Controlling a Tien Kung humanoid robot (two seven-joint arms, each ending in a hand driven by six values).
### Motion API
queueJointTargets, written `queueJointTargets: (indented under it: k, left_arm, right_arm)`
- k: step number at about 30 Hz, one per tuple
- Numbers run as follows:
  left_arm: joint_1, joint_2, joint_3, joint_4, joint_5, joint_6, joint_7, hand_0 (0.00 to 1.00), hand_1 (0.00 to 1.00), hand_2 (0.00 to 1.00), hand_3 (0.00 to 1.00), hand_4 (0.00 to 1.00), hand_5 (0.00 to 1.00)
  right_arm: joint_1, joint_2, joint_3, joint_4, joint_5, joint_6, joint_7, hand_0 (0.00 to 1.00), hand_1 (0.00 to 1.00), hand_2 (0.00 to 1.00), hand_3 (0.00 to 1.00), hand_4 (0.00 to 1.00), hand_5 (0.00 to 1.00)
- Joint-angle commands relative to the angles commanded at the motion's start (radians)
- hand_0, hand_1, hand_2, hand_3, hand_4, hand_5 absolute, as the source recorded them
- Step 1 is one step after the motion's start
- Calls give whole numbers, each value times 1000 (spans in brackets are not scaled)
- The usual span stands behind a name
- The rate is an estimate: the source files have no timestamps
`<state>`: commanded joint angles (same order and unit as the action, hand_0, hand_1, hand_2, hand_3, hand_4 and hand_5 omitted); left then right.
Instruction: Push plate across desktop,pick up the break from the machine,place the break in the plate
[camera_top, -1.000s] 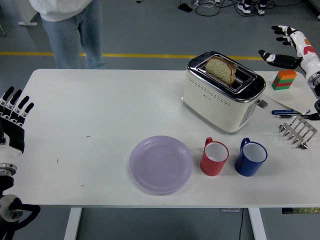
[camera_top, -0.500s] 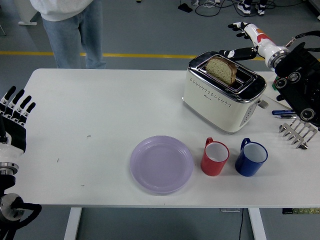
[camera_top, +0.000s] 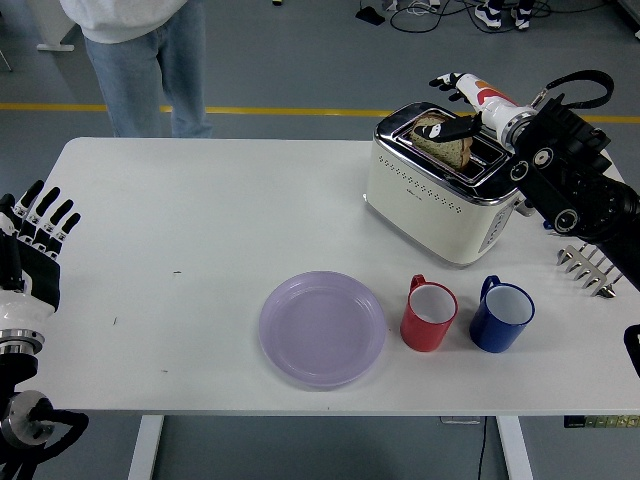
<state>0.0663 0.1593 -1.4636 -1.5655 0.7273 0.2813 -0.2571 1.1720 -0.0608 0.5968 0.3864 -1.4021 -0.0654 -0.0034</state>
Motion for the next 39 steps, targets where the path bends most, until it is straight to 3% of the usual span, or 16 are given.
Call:
queueJointTargets:
  k: [12,13,14,19,20,25,26,31,32,38,39]
  left_arm:
    - [-4,2,20,9,-2,-2,-4,776,790,841,807,519,998]
    - [-4,2,20,10,-2,-2,-5,776,790,841,807,519,998]
    - [-4,3,21,11,-3,-1,-5,776,789,841,806,506,998]
    - [-9,4,28,14,-9,1,-11,776,789,841,806,506,998]
    - [-10,3,29,14,-11,2,-16,775,783,839,802,502,998]
    - [-9,5,28,14,-19,5,-26,775,783,839,802,502,998]
    - [-10,5,29,15,-20,6,-27,774,780,835,798,497,998]
    - [-11,4,31,17,-23,6,-34,774,780,835,798,497,998]
    - [-12,3,33,18,-23,6,-35,774,776,834,778,498,998]
    - [-17,3,35,19,-22,4,-37,773,775,834,757,495,998]
    - [-18,3,35,19,-22,3,-37,773,775,834,757,495,998]
  right_arm:
    - [12,47,-115,-85,110,-52,-1,843,791,839,858,851,337]
    - [13,49,-126,-89,121,-57,0,843,791,839,858,851,337]
    - [15,52,-139,-93,131,-62,2,777,751,796,832,847,333]
    - [8,53,-161,-89,169,-70,7,777,751,796,832,847,333]
    - [6,53,-168,-89,178,-73,8,631,664,738,810,824,315]
    - [9,59,-193,-95,188,-89,7,631,664,738,810,824,315]
    - [10,60,-197,-96,189,-92,6,466,555,656,760,795,290]
    - [22,61,-264,-107,213,-108,-7,466,555,656,760,795,290]
    - [24,61,-279,-109,219,-116,-11,353,469,563,724,763,254]
    - [31,61,-325,-118,227,-133,-31,353,469,563,724,763,254]
    - [33,61,-332,-120,231,-135,-35,280,403,530,699,746,245]
